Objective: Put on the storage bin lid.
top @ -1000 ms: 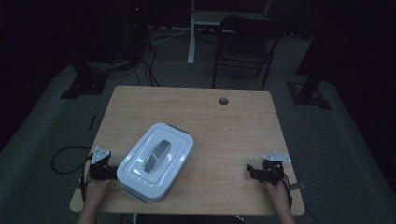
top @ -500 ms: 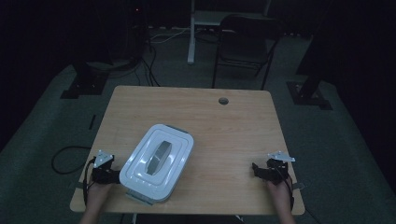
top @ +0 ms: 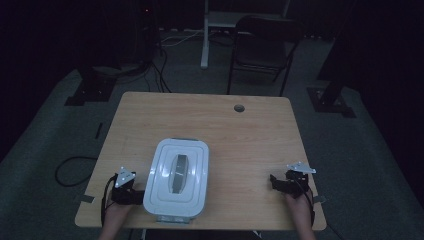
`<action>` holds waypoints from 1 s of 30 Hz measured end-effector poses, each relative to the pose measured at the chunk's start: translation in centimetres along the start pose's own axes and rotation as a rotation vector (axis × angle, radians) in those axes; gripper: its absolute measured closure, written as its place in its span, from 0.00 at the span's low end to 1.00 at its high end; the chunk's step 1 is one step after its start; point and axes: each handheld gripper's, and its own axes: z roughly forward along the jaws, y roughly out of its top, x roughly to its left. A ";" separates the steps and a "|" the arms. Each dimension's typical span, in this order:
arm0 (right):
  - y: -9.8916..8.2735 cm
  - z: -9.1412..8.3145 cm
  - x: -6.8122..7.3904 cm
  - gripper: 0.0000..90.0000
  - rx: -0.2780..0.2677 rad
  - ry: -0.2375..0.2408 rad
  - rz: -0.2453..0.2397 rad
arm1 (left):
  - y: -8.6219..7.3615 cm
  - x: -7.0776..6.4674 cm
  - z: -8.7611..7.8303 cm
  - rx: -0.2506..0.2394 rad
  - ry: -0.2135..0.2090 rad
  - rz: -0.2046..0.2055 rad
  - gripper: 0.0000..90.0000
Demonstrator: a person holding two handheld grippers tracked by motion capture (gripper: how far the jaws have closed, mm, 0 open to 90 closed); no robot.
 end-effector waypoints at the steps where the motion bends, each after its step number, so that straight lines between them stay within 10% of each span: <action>1: 0.0 0.0 0.0 0.14 0.000 0.000 0.000 | 0.1 -0.2 0.1 0.001 -0.001 0.005 0.01; 13: 0.0 0.0 0.0 0.14 0.000 0.000 -0.001 | -0.1 0.2 0.9 0.033 0.004 0.008 0.01; 30: 0.0 0.0 0.1 0.15 -0.004 0.025 -0.025 | -1.3 4.9 -2.2 0.033 0.137 -0.066 0.01</action>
